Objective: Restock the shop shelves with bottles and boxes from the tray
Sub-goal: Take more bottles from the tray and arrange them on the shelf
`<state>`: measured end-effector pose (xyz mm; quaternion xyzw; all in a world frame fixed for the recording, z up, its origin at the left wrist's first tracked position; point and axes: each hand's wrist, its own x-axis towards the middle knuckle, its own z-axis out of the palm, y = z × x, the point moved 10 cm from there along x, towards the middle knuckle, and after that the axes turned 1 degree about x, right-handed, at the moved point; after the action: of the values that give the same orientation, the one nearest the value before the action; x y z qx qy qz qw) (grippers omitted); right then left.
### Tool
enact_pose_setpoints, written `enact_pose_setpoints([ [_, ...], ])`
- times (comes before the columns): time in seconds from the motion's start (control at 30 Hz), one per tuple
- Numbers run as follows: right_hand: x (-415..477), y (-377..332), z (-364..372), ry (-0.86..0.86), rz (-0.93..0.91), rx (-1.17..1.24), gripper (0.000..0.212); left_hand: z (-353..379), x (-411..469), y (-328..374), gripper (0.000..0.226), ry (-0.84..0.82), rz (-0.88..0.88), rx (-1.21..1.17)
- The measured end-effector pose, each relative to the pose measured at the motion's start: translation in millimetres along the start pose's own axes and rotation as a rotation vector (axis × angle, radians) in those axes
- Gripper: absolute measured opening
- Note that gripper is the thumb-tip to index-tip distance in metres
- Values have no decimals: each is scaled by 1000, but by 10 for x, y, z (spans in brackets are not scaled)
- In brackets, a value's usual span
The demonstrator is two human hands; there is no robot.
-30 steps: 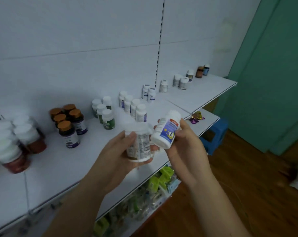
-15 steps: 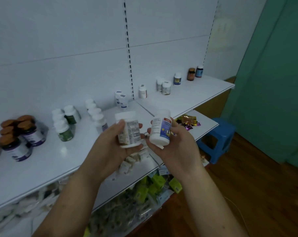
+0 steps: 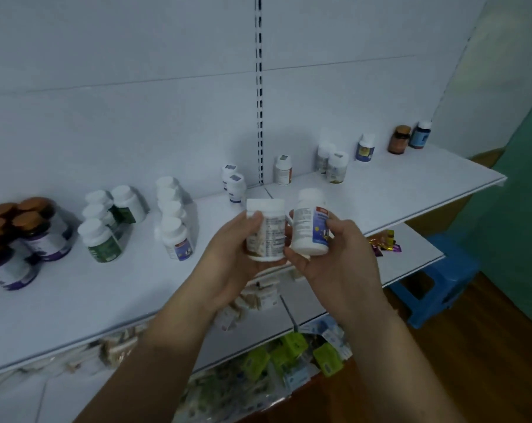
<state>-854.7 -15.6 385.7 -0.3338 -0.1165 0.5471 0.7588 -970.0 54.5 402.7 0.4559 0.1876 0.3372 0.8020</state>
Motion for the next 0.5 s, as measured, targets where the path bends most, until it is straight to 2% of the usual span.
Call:
enact_pose_setpoints([
  [0.1,369,-100,46,-59,-1,-116,32,-93,286,32,31,39,32,29],
  [0.27,858,-230,82,-125,-29,-249,51,-207,651,-23,40,132,57,137],
  [0.4,1145,-152,87,-168,16,-287,36,-344,721,-45,47,256,81,213],
  [0.5,1316,18,80,-203,83,-327,35,-450,654,-50,46,329,115,232],
])
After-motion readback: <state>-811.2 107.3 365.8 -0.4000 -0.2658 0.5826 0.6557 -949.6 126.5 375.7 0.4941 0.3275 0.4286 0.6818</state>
